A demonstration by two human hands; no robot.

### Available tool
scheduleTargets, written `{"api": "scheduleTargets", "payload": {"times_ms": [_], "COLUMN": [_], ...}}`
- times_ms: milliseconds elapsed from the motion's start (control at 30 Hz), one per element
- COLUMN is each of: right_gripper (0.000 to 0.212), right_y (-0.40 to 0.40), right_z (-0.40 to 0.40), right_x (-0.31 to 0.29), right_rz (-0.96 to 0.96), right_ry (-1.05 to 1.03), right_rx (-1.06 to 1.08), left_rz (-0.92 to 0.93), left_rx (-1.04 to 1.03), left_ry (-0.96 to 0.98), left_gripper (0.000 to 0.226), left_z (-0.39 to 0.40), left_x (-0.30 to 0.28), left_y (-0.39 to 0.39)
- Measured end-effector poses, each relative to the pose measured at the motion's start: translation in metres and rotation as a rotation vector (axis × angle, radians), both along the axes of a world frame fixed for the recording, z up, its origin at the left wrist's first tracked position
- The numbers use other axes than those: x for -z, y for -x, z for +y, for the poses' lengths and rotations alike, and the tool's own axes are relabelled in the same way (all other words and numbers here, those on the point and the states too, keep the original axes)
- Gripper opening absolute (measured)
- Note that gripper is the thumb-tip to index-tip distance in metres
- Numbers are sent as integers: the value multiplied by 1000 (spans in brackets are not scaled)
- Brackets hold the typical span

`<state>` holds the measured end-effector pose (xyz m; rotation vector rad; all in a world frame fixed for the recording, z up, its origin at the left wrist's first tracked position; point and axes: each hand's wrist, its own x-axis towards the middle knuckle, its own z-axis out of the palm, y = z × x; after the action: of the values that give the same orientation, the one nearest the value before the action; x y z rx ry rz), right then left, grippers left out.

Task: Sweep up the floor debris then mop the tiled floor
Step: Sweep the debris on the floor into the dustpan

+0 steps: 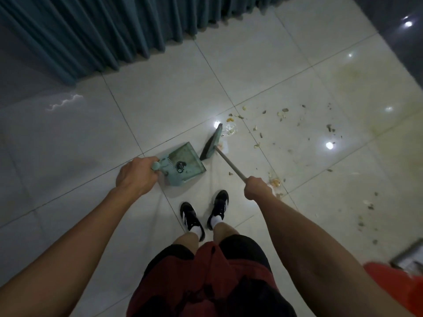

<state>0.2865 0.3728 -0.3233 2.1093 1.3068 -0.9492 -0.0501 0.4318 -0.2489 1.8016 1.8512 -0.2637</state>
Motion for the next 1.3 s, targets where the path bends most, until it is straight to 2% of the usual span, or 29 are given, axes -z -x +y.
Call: {"api": "scheduleTargets", "payload": {"times_ms": [333, 667, 967, 1300], "right_gripper": [33, 31, 31, 33], "right_y": [-65, -138, -151, -156], "right_z": [-122, -234, -272, -307], "right_x": [-3, -9, -17, -10], "right_rz": [19, -45, 1, -7], "right_ry": [25, -70, -159, -96], "right_rx": [280, 366, 336, 290], "left_rz": [36, 90, 92, 71], "left_rx": [230, 398, 441, 454], "left_ry": [-22, -44, -98, -94], "left_gripper": [8, 6, 8, 7], "left_z": [-19, -94, -142, -161], "left_x": [3, 3, 3, 8], "left_y": [-76, -168, -216, -234]}}
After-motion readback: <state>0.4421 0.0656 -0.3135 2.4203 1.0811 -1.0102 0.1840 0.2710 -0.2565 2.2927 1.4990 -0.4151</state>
